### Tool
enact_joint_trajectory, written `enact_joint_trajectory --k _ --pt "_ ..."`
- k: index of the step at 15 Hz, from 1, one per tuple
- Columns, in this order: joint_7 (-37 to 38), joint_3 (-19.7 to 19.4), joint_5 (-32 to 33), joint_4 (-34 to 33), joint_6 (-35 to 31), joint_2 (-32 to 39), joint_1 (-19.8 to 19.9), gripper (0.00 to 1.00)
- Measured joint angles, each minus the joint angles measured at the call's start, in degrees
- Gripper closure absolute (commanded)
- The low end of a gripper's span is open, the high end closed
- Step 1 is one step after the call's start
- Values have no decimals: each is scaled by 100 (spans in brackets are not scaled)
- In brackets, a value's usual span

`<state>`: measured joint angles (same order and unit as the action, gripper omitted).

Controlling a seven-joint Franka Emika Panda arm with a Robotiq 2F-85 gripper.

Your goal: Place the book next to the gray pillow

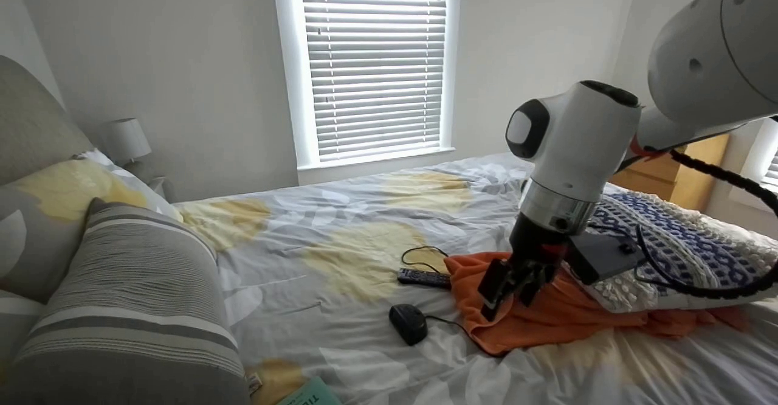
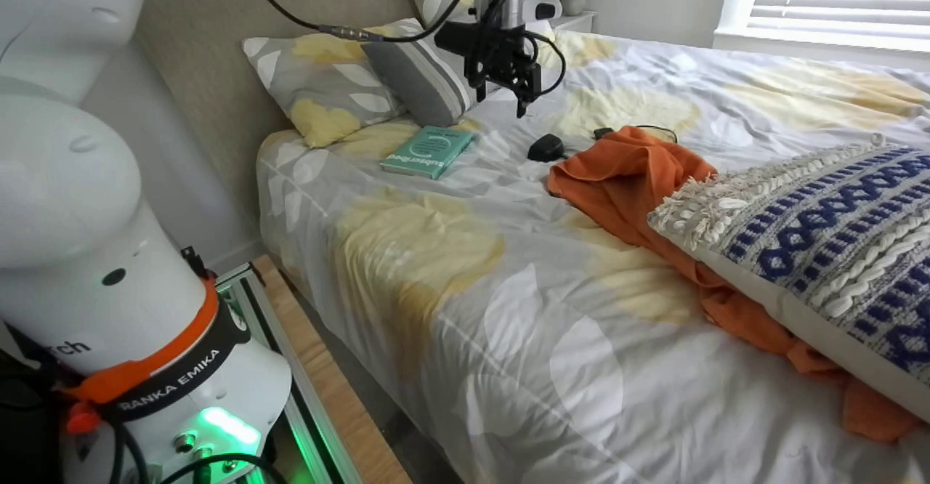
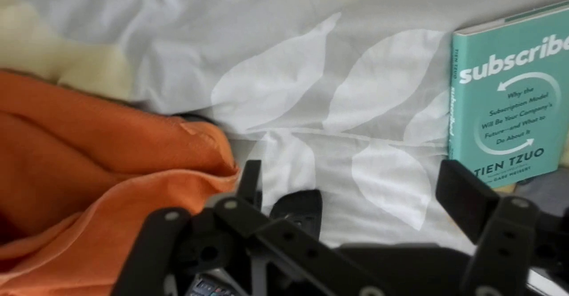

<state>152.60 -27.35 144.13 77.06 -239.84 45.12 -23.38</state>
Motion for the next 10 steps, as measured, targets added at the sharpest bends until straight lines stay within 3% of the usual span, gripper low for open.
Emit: enact_joint_trajectory --k 7,10 --pt "-349 -2372 -1 -419 -77 393 -1628 0" --pt "-348 -2744 -2 -416 -76 503 -1944 0"
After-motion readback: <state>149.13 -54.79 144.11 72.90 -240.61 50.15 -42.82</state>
